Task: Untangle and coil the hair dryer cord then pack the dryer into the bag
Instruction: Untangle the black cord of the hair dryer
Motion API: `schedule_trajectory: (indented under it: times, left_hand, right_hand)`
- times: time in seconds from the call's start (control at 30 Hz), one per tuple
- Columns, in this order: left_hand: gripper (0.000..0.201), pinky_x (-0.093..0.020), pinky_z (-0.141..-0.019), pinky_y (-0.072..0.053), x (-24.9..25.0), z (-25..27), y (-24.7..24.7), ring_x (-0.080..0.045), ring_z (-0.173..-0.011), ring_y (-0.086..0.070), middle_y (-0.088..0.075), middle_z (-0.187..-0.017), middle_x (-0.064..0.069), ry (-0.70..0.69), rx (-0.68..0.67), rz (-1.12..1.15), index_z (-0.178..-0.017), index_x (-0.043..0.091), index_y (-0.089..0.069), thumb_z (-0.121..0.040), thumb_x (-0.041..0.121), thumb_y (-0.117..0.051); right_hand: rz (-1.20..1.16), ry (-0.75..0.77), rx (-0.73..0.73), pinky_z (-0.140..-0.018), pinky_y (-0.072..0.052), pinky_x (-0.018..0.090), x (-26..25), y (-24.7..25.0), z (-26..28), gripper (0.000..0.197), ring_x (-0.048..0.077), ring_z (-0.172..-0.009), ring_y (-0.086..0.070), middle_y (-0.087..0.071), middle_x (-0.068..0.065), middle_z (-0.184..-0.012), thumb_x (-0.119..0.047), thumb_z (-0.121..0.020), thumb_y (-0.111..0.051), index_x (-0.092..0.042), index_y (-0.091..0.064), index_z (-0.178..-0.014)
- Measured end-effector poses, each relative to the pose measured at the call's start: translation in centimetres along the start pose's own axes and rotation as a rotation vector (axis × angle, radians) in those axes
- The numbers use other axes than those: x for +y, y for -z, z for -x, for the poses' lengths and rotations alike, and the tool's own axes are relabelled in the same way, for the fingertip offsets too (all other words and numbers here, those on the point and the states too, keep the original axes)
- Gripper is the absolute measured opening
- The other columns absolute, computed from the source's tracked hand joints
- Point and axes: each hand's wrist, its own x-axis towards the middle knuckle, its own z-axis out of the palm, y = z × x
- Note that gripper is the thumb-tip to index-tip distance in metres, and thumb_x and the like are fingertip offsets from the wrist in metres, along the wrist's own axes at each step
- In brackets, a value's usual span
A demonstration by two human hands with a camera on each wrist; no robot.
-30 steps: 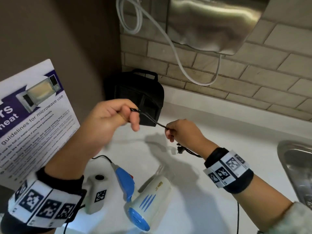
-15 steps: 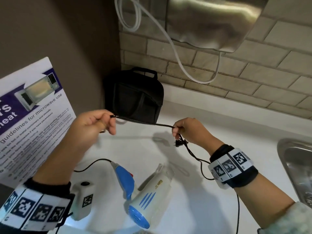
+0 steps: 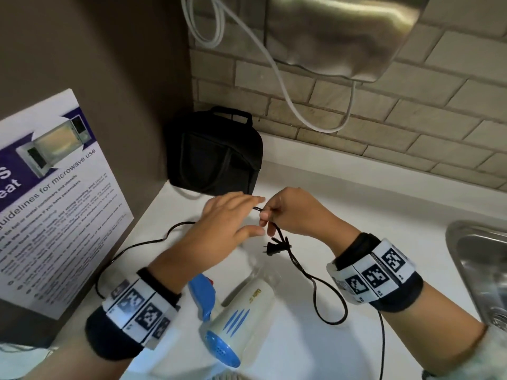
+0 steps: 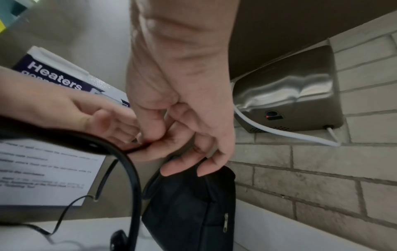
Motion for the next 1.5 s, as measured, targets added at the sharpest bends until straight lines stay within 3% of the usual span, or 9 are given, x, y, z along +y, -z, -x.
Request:
schedule_trajectory:
  times: [0.13,0.23,0.4,0.53,0.8,0.93,1.13,1.27,1.5]
  left_hand:
    - [0.032,-0.023,-0.08,-0.041,1.9,-1.6,1.1,-0.019,-0.099,-0.059,-0.064,-0.106,-0.005,0.072,0.004,0.092,-0.118,0.017,-0.064,-0.094,0.035,-0.053]
    - [0.02,-0.027,-0.071,-0.046,1.3,-1.6,2.1,-0.016,-0.084,-0.061,-0.067,-0.09,0.0,0.159,0.039,0.3,-0.101,0.018,-0.072,-0.094,0.023,-0.054]
    - [0.021,-0.01,-0.057,-0.038,0.5,-0.6,3.0,0.002,-0.063,-0.057,-0.069,-0.076,0.009,0.131,0.224,0.423,-0.087,0.022,-0.071,-0.095,0.015,-0.052]
    - [0.024,-0.01,-0.047,-0.035,0.0,-0.4,3.5,-0.006,-0.052,-0.05,-0.069,-0.074,0.007,0.151,0.294,0.51,-0.085,0.022,-0.068,-0.096,0.013,-0.05]
    - [0.025,-0.025,-0.075,-0.043,-1.6,0.6,0.9,-0.021,-0.084,-0.054,-0.053,-0.092,-0.005,0.137,0.039,0.136,-0.102,0.003,-0.064,-0.092,-0.004,-0.042]
    - [0.025,-0.013,-0.069,-0.04,-3.2,-0.1,-0.7,-0.016,-0.091,-0.057,-0.061,-0.103,-0.005,0.311,-0.069,0.253,-0.107,0.002,-0.065,-0.092,-0.001,-0.045]
    - [0.026,-0.023,-0.058,-0.039,-4.7,-0.8,0.5,-0.02,-0.075,-0.055,-0.061,-0.079,-0.004,0.458,0.276,0.426,-0.085,0.011,-0.063,-0.099,0.019,-0.044]
    - [0.033,-0.022,-0.06,-0.038,-4.3,-0.9,2.9,-0.008,-0.063,-0.052,-0.06,-0.071,0.002,0.415,0.494,0.482,-0.073,0.017,-0.06,-0.1,0.028,-0.043]
    - [0.031,-0.014,-0.044,-0.028,-4.0,1.1,8.2,-0.001,-0.051,-0.038,-0.051,-0.054,0.013,0.285,0.663,1.048,-0.074,0.019,-0.061,-0.1,0.026,-0.045]
  right_hand:
    - [-0.088,0.067,-0.023,-0.054,-0.035,0.009,0.1,0.3,0.6,0.024,-0.007,-0.055,-0.052,-0.074,-0.011,-0.073,-0.027,-0.093,-0.055,-0.021,-0.076,-0.084]
    - [-0.136,0.163,-0.086,-0.083,-0.045,0.018,1.3,1.1,1.3,0.025,0.002,-0.09,-0.062,-0.073,-0.01,-0.1,-0.03,-0.098,-0.048,-0.023,-0.072,-0.103]
    - [-0.036,0.263,-0.398,-0.093,-0.028,-0.001,3.1,0.9,2.2,0.031,-0.01,-0.115,-0.044,-0.053,-0.027,-0.127,-0.026,-0.097,-0.05,-0.035,-0.054,-0.127]
    - [-0.095,0.303,-0.31,-0.101,-0.041,0.029,3.5,0.2,1.8,0.015,0.004,-0.108,-0.055,-0.064,-0.015,-0.11,-0.034,-0.095,-0.053,-0.025,-0.061,-0.105]
    - [-0.474,0.198,0.116,-0.066,-0.044,0.018,2.2,1.4,2.0,0.021,0.005,-0.07,-0.059,-0.069,-0.005,-0.079,-0.029,-0.093,-0.056,-0.017,-0.064,-0.078]
    - [-0.649,0.244,0.051,-0.067,-0.049,0.035,0.8,2.7,4.6,0.029,0.008,-0.064,-0.056,-0.065,-0.006,-0.068,-0.035,-0.085,-0.059,-0.008,-0.067,-0.083]
    - [-0.391,0.307,-0.152,-0.057,-0.037,0.015,1.2,2.8,7.5,0.017,0.005,-0.056,-0.047,-0.062,0.007,-0.061,-0.027,-0.084,-0.069,-0.012,-0.075,-0.083]
    - [-0.217,0.213,-0.254,-0.059,-0.042,0.027,2.8,0.7,7.4,0.014,0.008,-0.057,-0.048,-0.067,0.005,-0.068,-0.034,-0.084,-0.067,-0.023,-0.077,-0.083]
    - [-0.151,-0.095,-0.11,-0.053,-0.049,0.019,6.9,-2.5,3.9,0.019,0.001,-0.045,-0.053,-0.063,-0.012,-0.053,-0.022,-0.09,-0.058,-0.022,-0.076,-0.085]
